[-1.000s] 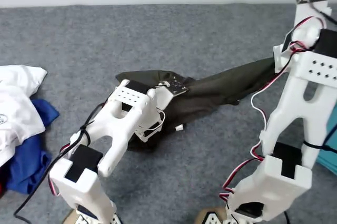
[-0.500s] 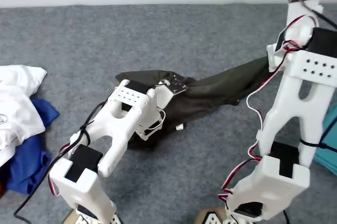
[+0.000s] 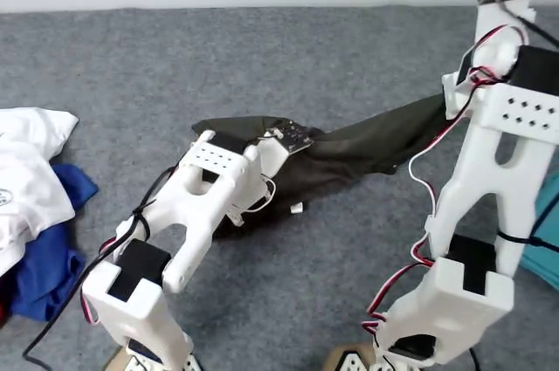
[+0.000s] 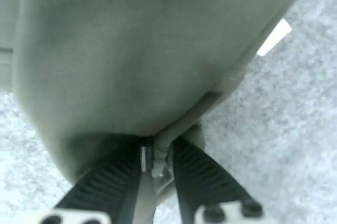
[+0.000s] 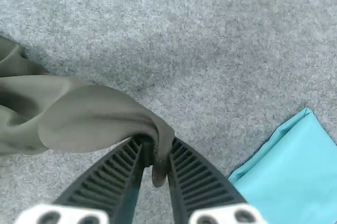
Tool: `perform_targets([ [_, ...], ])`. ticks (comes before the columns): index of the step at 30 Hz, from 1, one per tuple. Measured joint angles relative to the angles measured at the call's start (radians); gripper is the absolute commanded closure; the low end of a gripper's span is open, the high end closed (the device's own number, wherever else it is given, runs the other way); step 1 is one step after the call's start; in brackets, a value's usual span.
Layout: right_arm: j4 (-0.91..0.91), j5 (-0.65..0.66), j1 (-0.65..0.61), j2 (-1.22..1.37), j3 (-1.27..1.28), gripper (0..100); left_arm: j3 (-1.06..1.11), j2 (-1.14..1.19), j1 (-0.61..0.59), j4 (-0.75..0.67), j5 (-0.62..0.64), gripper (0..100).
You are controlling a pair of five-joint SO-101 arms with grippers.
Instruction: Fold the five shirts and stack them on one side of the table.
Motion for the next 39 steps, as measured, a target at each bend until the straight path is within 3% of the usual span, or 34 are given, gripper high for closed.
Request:
perform_targets([
  [10,0.000,0.000,0.000,0.000,0.000,98.8,-0.196,-0.137,-0.002,0.215,0.000,99],
  [22,0.002,0.005,0.000,0.000,0.000,98.8,-0.218,-0.433,-0.044,0.359,-0.005,98],
  [27,0.002,0.005,0.000,0.000,0.000,98.8,-0.201,-0.410,-0.089,0.382,-0.048,85],
  [34,0.002,0.005,0.000,0.000,0.000,98.8,-0.109,-0.229,-0.084,0.341,-0.061,94],
  [39,0.002,0.005,0.000,0.000,0.000,98.8,-0.098,-0.173,-0.051,0.316,-0.064,94],
])
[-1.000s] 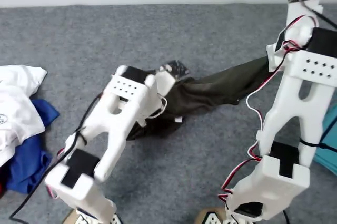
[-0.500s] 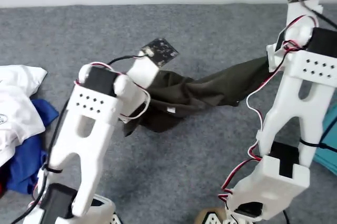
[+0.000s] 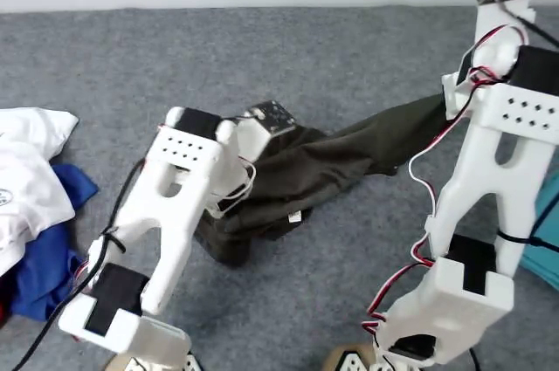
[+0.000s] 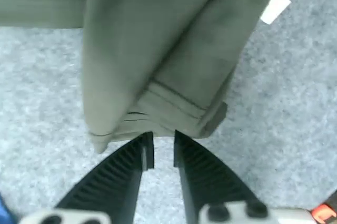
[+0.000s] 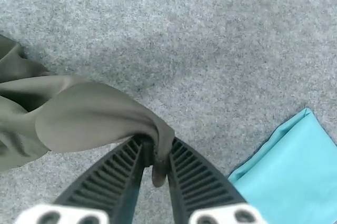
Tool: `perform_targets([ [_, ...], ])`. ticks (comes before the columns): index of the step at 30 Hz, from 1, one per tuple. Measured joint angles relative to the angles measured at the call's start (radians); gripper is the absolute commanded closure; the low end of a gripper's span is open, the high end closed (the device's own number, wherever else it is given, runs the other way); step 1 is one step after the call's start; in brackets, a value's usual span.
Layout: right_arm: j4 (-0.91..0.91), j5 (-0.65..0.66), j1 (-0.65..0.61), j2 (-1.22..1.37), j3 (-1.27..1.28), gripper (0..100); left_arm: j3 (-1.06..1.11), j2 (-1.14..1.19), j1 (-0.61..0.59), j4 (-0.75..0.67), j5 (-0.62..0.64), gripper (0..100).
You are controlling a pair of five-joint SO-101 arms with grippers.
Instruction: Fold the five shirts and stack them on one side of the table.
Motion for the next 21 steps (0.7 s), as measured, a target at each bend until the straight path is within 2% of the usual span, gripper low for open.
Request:
perform_targets([
  [6,0.000,0.000,0.000,0.000,0.000,98.8,0.087,0.015,0.107,-0.035,0.000,93],
  [9,0.000,0.000,0.000,0.000,0.000,98.8,0.144,0.015,0.147,-0.091,0.000,88],
  [13,0.000,0.000,0.000,0.000,0.000,98.8,0.189,0.015,0.141,-0.167,0.000,83],
  [21,0.000,0.000,0.000,0.000,0.000,98.8,0.181,0.015,0.052,-0.204,0.000,83],
])
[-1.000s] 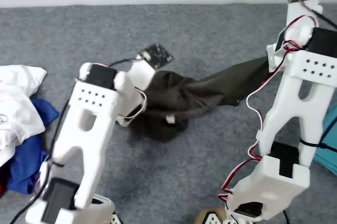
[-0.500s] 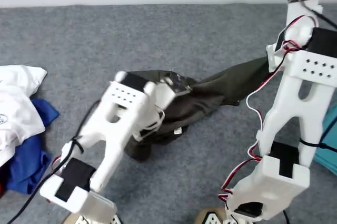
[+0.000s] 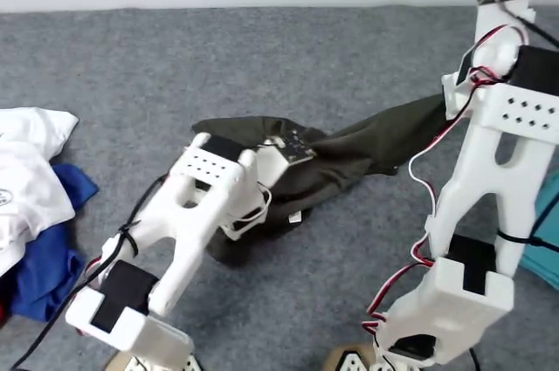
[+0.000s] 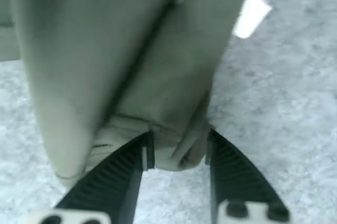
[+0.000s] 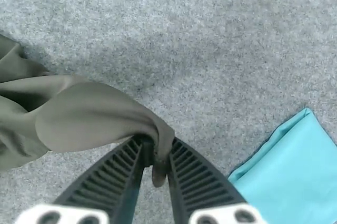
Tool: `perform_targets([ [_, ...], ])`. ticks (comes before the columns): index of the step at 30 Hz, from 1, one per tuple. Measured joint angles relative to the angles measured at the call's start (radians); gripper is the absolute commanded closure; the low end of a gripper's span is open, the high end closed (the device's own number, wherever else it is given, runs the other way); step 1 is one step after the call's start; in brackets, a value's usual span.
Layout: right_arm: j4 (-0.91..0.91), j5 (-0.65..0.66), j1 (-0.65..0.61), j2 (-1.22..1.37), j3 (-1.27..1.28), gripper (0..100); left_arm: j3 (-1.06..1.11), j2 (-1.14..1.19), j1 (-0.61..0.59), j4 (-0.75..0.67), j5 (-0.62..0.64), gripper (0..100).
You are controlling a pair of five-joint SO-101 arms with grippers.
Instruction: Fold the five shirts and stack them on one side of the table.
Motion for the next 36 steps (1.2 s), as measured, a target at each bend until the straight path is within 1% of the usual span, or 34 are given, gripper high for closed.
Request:
perform_targets([
  [3,0.000,0.000,0.000,0.000,0.000,98.8,-0.018,0.000,-0.021,-0.006,0.000,83],
  [13,0.000,0.000,0.000,0.000,0.000,98.8,-0.021,0.006,-0.018,-0.086,-0.005,83],
  [19,0.000,0.000,0.000,0.000,0.000,98.8,-0.029,0.126,-0.018,-0.087,0.000,83],
  [21,0.000,0.000,0.000,0.000,0.000,98.8,-0.034,0.153,-0.018,-0.098,0.000,86],
  [26,0.000,0.000,0.000,0.000,0.000,98.8,-0.066,0.160,-0.018,-0.100,0.000,98],
  [33,0.000,0.000,0.000,0.000,0.000,98.8,-0.149,0.106,-0.018,-0.011,0.000,98],
  [36,0.000,0.000,0.000,0.000,0.000,98.8,-0.157,0.072,-0.018,0.002,0.000,98],
])
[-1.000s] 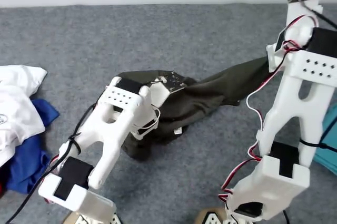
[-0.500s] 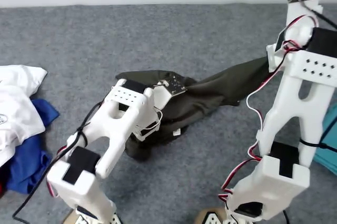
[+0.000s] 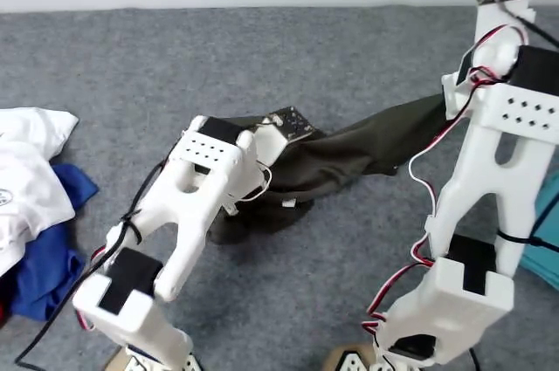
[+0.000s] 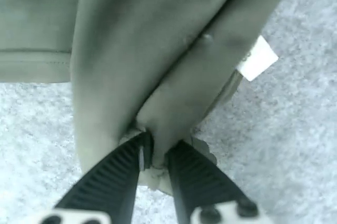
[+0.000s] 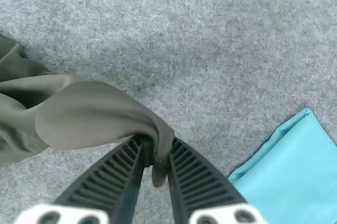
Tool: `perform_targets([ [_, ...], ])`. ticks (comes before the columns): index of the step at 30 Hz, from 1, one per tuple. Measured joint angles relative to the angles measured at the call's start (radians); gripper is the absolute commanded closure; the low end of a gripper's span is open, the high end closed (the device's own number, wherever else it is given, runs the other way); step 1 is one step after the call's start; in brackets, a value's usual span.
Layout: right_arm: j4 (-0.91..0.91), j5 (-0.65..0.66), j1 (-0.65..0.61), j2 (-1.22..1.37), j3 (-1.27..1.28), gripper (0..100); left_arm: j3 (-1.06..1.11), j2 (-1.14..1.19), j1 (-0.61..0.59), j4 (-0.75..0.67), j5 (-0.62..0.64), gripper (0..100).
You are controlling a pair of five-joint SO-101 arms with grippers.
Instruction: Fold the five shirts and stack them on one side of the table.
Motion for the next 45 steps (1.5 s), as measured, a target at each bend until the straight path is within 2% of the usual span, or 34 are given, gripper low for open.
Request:
perform_targets([
  [5,0.000,0.000,0.000,0.000,0.000,98.8,0.000,-0.002,0.000,0.006,0.000,89],
  [8,0.000,0.000,0.000,0.000,0.000,98.8,0.000,0.034,0.000,0.006,0.000,86],
  [29,0.000,0.000,0.000,0.000,0.000,98.8,-0.003,0.003,0.000,0.006,0.000,86],
  [37,0.000,0.000,0.000,0.000,0.000,98.8,-0.003,-0.008,-0.078,0.006,0.000,86],
  [45,0.000,0.000,0.000,0.000,0.000,98.8,-0.003,-0.008,-0.075,0.006,0.000,89],
])
